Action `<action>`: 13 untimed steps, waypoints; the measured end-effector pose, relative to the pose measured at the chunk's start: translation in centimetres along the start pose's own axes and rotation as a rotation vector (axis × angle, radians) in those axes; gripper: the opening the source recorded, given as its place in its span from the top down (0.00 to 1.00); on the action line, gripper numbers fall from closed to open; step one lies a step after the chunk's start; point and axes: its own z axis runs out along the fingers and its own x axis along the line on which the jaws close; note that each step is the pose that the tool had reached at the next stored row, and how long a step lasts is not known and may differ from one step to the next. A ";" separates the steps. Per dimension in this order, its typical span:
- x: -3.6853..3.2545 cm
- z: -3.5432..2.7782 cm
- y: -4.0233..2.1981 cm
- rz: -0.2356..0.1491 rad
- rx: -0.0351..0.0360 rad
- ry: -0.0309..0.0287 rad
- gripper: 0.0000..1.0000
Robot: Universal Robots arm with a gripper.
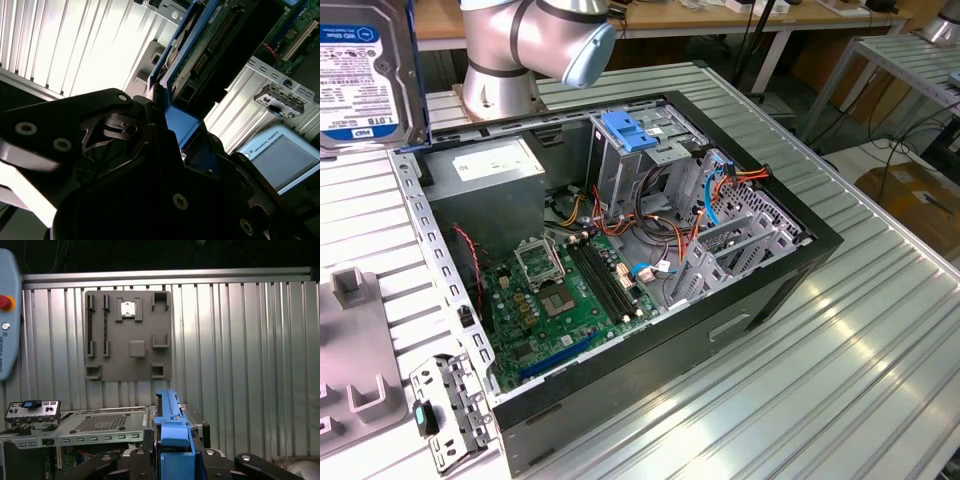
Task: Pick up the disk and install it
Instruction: 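Pick up the disk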
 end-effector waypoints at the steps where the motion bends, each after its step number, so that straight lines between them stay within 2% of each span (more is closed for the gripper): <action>1: -0.01 0.00 -0.29 0.000 -0.0001 0.0001 0.63; 8: -0.06 -0.01 -1.83 0.000 -0.0006 0.0001 0.63; 13: -0.11 -0.02 -3.35 0.000 -0.0012 0.0002 0.63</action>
